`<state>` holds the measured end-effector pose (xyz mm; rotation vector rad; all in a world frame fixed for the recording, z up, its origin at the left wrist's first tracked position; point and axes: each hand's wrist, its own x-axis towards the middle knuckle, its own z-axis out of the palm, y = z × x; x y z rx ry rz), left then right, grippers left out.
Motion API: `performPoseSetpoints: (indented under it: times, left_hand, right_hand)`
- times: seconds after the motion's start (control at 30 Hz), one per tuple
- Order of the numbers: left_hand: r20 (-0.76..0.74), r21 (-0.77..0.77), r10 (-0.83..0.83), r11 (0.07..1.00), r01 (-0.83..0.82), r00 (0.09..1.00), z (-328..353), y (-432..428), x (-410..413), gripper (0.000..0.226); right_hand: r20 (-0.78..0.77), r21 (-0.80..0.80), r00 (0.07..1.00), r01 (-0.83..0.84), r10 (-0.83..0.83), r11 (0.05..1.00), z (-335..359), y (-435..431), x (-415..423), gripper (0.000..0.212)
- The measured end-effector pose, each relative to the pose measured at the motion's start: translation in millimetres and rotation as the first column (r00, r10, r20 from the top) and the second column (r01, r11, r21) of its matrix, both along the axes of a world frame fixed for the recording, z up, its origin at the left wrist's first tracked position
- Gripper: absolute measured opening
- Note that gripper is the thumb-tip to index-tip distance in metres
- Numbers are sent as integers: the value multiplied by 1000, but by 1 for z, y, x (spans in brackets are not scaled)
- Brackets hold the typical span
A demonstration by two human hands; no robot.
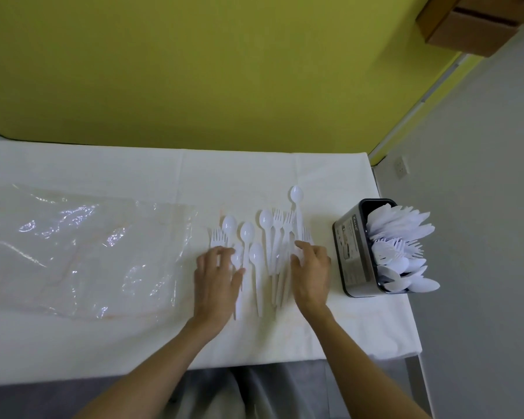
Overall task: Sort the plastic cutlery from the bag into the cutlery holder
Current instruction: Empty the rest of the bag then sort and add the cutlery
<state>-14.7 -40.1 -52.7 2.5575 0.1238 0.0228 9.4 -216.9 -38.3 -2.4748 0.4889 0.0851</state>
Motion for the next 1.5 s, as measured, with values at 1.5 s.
performPoseSetpoints:
  times: [1.5]
  left_hand:
    - [-367,-1,-118,992,127,923,15,-67,30,15]
  right_hand:
    - [-353,280,933,177,-70,944,7,-38,-15,11]
